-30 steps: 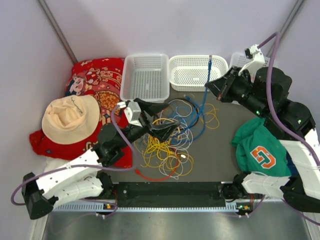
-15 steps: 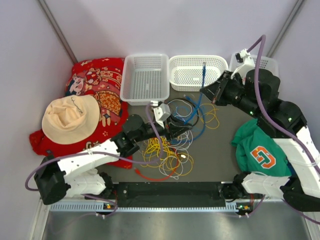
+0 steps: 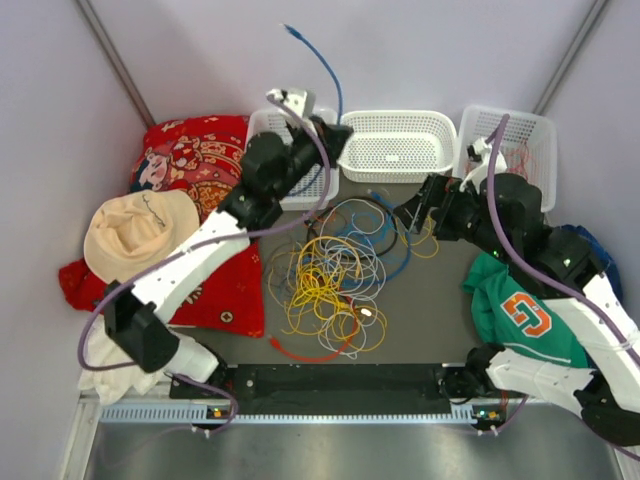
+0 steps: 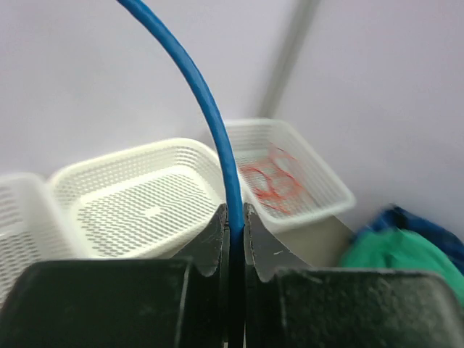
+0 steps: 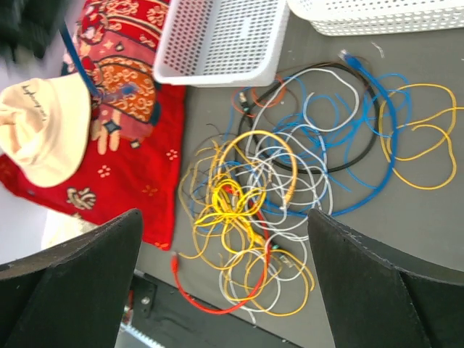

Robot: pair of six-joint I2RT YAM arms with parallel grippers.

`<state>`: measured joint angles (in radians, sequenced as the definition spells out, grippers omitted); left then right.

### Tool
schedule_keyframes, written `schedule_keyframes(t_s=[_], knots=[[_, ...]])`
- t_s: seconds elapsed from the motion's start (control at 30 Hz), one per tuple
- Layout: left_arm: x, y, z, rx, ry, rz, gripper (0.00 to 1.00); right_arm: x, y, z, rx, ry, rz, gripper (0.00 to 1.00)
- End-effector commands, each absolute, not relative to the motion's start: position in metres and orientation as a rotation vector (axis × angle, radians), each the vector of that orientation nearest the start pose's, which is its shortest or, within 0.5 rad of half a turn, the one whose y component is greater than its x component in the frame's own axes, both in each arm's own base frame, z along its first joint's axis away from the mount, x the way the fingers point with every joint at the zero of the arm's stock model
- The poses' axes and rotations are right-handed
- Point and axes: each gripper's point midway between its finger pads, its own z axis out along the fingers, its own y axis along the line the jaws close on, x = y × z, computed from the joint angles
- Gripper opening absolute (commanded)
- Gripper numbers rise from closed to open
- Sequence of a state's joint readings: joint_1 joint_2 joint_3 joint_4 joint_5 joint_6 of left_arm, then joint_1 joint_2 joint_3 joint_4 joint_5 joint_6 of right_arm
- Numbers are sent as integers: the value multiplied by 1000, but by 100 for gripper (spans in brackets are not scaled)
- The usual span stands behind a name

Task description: Untangle the cables

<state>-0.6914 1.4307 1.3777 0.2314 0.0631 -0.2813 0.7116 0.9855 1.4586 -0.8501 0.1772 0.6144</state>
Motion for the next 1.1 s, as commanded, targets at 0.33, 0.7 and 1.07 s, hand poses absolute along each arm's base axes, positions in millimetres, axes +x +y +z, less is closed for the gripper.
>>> schedule_keyframes(t_s=[0.33,0.7,1.07], knots=[[576,-252,294,2,1758,-319,0,222,169,339,18,1964,636,93],[608,-201,293,-84,1758,-9,99,233,175,312,-6,2016,577,93],[501,-218,422,-134,1534,-232,99,249,173,247,32,2130,431,93]])
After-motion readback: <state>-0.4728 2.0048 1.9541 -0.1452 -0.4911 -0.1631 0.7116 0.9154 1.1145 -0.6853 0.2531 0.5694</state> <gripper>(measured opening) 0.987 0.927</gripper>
